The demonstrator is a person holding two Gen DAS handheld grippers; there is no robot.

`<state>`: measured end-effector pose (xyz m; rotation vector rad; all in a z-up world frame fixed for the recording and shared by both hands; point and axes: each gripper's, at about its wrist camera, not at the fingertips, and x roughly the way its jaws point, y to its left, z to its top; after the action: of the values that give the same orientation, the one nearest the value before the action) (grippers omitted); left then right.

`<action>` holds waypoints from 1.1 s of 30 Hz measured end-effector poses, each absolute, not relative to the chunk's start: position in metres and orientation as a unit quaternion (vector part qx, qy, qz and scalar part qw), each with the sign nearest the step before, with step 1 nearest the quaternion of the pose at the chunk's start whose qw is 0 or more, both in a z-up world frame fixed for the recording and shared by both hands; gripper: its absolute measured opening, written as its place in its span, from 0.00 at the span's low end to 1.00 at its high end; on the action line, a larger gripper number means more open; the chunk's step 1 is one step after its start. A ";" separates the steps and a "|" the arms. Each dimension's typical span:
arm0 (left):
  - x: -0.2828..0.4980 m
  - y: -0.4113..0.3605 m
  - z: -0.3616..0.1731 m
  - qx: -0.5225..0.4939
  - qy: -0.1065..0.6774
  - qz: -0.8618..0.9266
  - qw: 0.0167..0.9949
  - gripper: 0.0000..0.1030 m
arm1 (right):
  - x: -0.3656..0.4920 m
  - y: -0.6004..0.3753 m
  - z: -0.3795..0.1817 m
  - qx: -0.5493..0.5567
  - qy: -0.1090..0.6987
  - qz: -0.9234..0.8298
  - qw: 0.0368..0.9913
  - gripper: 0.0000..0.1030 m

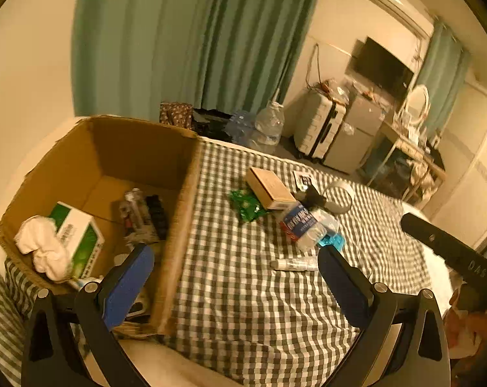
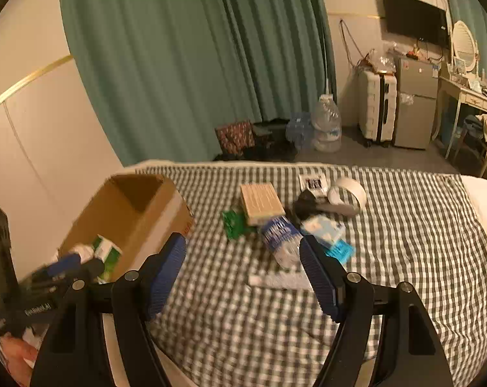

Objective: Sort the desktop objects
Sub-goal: 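Grasp the dental floss jar with the right gripper while the left grasps the toothpaste tube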

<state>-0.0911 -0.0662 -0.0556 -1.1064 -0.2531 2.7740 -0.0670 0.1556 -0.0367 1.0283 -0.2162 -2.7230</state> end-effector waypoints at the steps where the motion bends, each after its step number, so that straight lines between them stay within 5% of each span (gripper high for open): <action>1: -0.093 -0.055 -0.060 -0.369 -0.072 0.924 0.069 1.00 | -0.068 0.161 -0.043 0.353 -0.071 -0.926 0.112 0.71; 12: -0.155 0.006 -0.134 -0.414 -0.004 0.908 0.057 1.00 | -0.122 0.186 -0.115 0.382 -0.076 -0.908 0.151 0.71; 20: -0.233 -0.010 -0.191 -0.450 -0.047 0.891 0.031 1.00 | -0.188 0.172 -0.158 0.417 -0.065 -0.888 0.182 0.71; 33: -0.231 0.009 -0.234 -0.485 -0.007 0.869 0.093 1.00 | -0.237 0.163 -0.209 0.459 -0.069 -0.862 0.205 0.69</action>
<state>-0.2312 0.0087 -0.2336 -1.4403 -0.0210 2.5807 -0.2369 0.1628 -0.2094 1.2798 -0.1912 -2.4018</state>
